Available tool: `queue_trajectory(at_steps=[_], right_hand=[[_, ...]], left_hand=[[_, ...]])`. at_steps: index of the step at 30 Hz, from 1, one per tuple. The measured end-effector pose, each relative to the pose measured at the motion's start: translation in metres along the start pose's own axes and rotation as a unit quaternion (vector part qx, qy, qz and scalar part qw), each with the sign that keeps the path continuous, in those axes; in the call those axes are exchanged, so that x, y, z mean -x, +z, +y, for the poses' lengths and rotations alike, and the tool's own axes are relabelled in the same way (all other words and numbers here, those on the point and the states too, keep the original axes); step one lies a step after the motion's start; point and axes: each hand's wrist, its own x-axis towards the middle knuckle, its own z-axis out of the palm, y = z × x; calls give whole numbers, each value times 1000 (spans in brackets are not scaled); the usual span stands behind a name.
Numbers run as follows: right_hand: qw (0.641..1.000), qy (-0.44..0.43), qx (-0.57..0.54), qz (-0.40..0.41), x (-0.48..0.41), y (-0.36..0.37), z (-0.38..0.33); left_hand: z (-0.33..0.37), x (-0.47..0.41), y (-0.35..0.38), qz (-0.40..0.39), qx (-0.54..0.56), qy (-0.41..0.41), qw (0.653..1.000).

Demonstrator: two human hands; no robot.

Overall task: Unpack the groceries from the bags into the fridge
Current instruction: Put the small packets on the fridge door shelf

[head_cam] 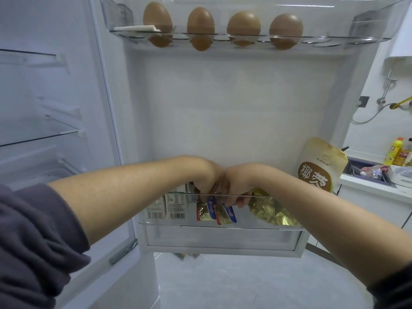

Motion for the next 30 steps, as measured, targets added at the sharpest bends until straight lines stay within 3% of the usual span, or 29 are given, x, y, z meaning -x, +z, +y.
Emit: queue_trajectory(at_steps=[20, 30], right_hand=[[999, 34, -1, -4, 8, 0, -2], [998, 60, -12, -15, 3, 5, -4]], left_hand=[[4, -7, 8, 1, -15, 28, 1000], [8, -6, 7, -19, 4, -6, 1000]])
